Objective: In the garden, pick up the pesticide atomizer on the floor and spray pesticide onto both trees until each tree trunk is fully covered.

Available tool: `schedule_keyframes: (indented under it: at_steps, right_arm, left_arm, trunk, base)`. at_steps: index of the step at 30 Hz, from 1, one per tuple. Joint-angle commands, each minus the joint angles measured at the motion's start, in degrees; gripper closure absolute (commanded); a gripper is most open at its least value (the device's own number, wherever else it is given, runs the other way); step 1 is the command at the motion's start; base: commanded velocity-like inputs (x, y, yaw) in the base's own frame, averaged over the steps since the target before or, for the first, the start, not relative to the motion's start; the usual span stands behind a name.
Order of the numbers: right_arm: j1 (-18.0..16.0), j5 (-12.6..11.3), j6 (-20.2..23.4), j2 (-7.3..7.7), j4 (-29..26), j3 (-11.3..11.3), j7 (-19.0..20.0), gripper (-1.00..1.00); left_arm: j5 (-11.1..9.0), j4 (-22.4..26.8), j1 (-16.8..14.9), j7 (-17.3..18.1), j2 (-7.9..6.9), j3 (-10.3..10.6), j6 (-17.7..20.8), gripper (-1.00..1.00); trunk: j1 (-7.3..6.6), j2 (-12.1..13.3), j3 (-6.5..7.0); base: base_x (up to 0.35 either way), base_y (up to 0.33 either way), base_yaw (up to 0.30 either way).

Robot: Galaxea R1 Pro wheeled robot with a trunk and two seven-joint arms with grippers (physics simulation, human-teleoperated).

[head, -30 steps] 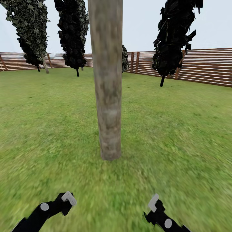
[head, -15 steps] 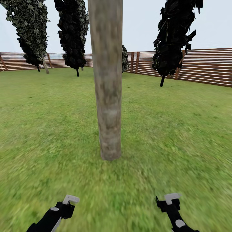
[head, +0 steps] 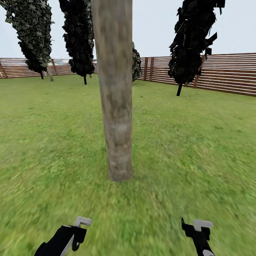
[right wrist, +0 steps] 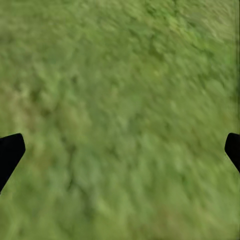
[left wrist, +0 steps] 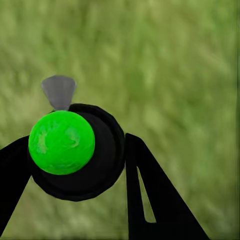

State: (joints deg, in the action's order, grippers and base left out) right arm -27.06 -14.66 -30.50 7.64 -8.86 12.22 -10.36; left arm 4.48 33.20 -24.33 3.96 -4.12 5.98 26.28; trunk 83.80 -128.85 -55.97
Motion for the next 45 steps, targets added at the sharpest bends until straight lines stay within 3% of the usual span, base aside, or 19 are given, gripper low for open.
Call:
schedule_keyframes:
  at_steps: [1,8,13,17,20,21,25,35,41,45]
  right_arm:
    - [0.27,-0.34,-0.17,0.0,-0.01,0.04,0.12,-1.0]
    - [0.78,-0.62,-0.42,-0.18,-0.01,0.15,0.11,-1.0]
    - [0.8,-0.63,-0.43,-0.26,-0.01,0.17,0.0,-1.0]
    - [0.79,-0.63,-0.43,-0.26,-0.01,0.17,-0.01,-1.0]
    - [0.79,-0.63,-0.43,-0.26,-0.01,0.17,-0.01,-1.0]
    - [1.22,-0.39,-0.35,-0.08,0.08,0.26,0.22,-1.0]
    - [1.22,-0.37,-0.37,-0.04,0.08,0.26,0.23,-1.0]
    - [1.22,-0.44,-0.41,0.0,0.08,0.26,0.25,-1.0]
    - [1.22,-0.49,-0.41,-0.08,-0.01,0.26,0.17,-1.0]
    - [1.22,-0.49,-0.4,-0.08,-0.01,0.26,0.2,-1.0]
  left_arm:
    - [0.12,0.01,-0.01,0.0,0.07,0.0,0.45,1.0]
    - [-0.13,0.37,-0.92,0.06,0.16,0.0,2.88,1.0]
    - [-0.29,4.17,-1.45,0.11,0.05,-0.14,3.93,1.0]
    - [-2.12,5.94,-2.74,0.16,-0.05,-0.17,8.82,1.0]
    - [-2.84,6.21,-3.18,0.13,-0.04,-0.18,9.84,1.0]
    - [-3.3,15.89,-4.78,0.68,1.54,-2.58,10.54,1.0]
    - [-3.33,15.57,-4.68,0.78,1.46,-4.52,10.54,1.0]
    - [-3.14,15.84,-4.71,0.81,2.36,-4.02,10.01,1.0]
    - [-3.21,16.15,-5.15,0.87,3.52,-2.39,10.02,1.0]
    - [-3.21,16.24,-5.41,0.87,2.18,-3.13,10.17,1.0]
  trunk:
    - [0.0,0.0,0.0]
    - [0.0,0.0,0.0]
    - [0.0,0.0,0.0]
    - [0.0,0.0,0.0]
    - [0.0,0.0,0.0]
    - [0.0,0.0,0.0]
    - [0.0,0.0,0.0]
    - [0.0,0.0,0.0]
    - [0.0,0.0,0.02]
    - [0.0,0.0,0.14]
  base:
    - [0.294,-0.197,0.0]
    - [0.226,-0.253,0.0]
    - [0.18,-0.29,-0.002]
    - [0.235,-0.256,-0.164]
    - [0.273,-0.214,-0.247]
    - [0.0,0.0,0.0]
    - [0.0,0.0,0.0]
    - [-0.152,0.0,0.0]
    - [-0.097,0.0,-0.022]
    - [-0.004,0.0,-0.233]
